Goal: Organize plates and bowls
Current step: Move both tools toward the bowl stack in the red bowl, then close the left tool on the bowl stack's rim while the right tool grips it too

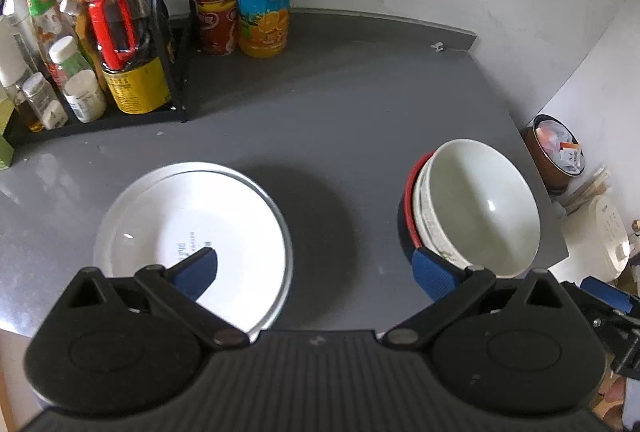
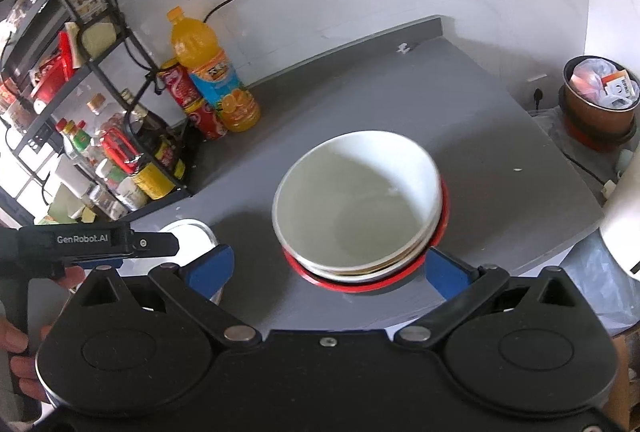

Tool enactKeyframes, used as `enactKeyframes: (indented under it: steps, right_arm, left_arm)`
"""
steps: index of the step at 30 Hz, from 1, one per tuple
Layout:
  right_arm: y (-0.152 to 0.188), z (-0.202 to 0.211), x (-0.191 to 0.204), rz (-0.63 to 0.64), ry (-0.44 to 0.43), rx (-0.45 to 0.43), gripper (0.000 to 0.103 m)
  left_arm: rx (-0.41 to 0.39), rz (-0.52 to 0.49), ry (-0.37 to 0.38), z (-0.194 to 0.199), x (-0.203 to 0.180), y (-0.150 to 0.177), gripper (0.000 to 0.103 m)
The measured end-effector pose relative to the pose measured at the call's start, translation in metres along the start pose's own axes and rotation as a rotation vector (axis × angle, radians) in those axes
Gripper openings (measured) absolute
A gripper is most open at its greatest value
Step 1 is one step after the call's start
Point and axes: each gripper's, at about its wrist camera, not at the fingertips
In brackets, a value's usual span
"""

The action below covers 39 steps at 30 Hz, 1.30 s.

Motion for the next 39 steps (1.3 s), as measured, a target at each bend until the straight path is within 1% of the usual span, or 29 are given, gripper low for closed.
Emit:
enactKeyframes:
  steps: [2, 5, 8, 11, 14, 17, 19, 22, 24, 30, 32, 33, 36, 39]
  right_arm:
    - [-0.002, -0.003, -0.008, 0.003, 0.002, 0.005, 0.103]
    - [-0.004, -0.006, -0.018, 0.012, 0.005, 0.014, 0.103]
    - [-0.007, -0.01, -0.031, 0.018, 0.012, 0.023, 0.103]
    - [-0.01, -0.014, -0.045, 0.0, 0.035, 0.034, 0.103]
    - [-0.012, -0.019, -0.061, -0.02, 0.038, 0.042, 0.102]
    - [-0.015, -0.028, -0.074, -0.046, 0.051, 0.039, 0.102]
    - [-0.016, -0.034, -0.082, -0.067, 0.052, 0.041, 0.102]
    - [-0.016, -0.043, -0.093, -0.095, 0.045, 0.051, 0.102]
    - [-0.015, -0.047, -0.099, -0.108, 0.045, 0.06, 0.102]
    - [-0.018, -0.067, -0.116, -0.175, 0.046, 0.076, 0.102]
    - [-0.018, -0.077, -0.12, -0.195, 0.055, 0.094, 0.1]
    - [-0.018, -0.083, -0.122, -0.204, 0.056, 0.107, 0.097]
    - [-0.015, -0.097, -0.125, -0.225, 0.04, 0.142, 0.09]
    - [-0.015, -0.107, -0.124, -0.226, 0.026, 0.162, 0.089]
  left_arm:
    - [0.01, 0.008, -0.003, -0.004, -0.007, 0.0, 0.103]
    - [0.0, -0.008, -0.03, -0.009, -0.022, 0.001, 0.103]
    - [0.011, -0.008, -0.024, -0.017, -0.034, 0.001, 0.102]
    - [0.013, -0.005, -0.02, -0.025, -0.047, -0.001, 0.102]
    - [0.018, -0.006, -0.025, -0.034, -0.058, -0.004, 0.102]
    - [0.05, -0.001, -0.013, -0.05, -0.067, -0.01, 0.101]
    - [0.062, -0.002, -0.026, -0.06, -0.073, -0.015, 0.1]
    - [0.065, 0.003, -0.01, -0.069, -0.081, -0.02, 0.1]
    - [0.082, 0.004, 0.003, -0.077, -0.085, -0.023, 0.1]
    - [0.127, 0.033, -0.006, -0.103, -0.089, -0.023, 0.1]
    - [0.145, 0.049, -0.003, -0.112, -0.089, -0.022, 0.1]
    - [0.149, 0.051, -0.002, -0.116, -0.089, -0.022, 0.099]
    - [0.176, 0.07, 0.006, -0.129, -0.088, -0.019, 0.092]
    - [0.197, 0.097, 0.009, -0.139, -0.086, -0.017, 0.086]
Point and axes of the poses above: each gripper's, at about its wrist camera, not at the fingertips, and z roughly against the way its jaws point, x to its left, y to its underside, and after that the axes turned 6 degrees about z, right-handed
